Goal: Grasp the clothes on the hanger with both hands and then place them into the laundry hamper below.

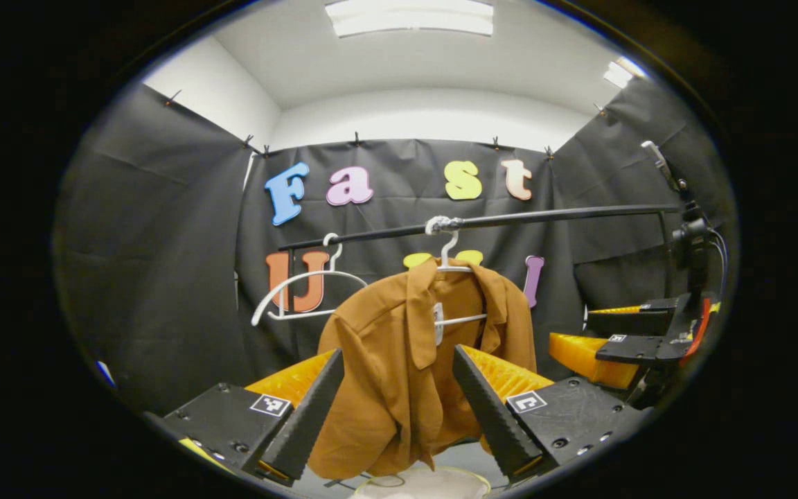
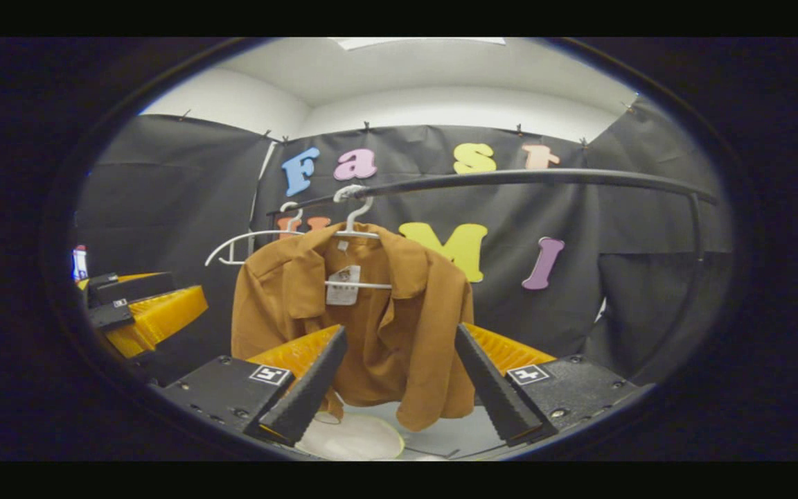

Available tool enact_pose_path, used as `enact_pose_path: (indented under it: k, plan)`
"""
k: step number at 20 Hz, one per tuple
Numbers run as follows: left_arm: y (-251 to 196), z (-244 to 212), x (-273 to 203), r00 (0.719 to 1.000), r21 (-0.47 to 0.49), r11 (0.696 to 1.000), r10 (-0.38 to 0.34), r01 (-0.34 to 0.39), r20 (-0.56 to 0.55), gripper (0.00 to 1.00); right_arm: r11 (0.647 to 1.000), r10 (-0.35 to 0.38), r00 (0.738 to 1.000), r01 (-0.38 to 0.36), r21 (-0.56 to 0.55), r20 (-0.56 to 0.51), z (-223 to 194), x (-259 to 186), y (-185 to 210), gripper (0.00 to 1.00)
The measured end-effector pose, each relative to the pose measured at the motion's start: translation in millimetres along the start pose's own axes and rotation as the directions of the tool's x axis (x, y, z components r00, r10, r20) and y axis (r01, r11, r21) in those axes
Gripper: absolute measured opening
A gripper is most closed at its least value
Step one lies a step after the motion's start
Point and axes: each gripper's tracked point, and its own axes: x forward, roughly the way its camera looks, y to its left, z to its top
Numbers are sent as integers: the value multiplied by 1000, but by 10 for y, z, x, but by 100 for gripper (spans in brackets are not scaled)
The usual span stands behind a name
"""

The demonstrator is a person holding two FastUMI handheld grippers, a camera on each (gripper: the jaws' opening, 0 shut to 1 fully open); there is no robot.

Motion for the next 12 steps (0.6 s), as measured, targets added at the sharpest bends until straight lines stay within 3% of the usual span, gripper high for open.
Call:
enact_pose_path:
  k: [12]
  plan:
    - [-311,-400,1156,994,37,995,96,-94,-51,99,986,167,983,-165,26,-76,-325,1196,-123,97]
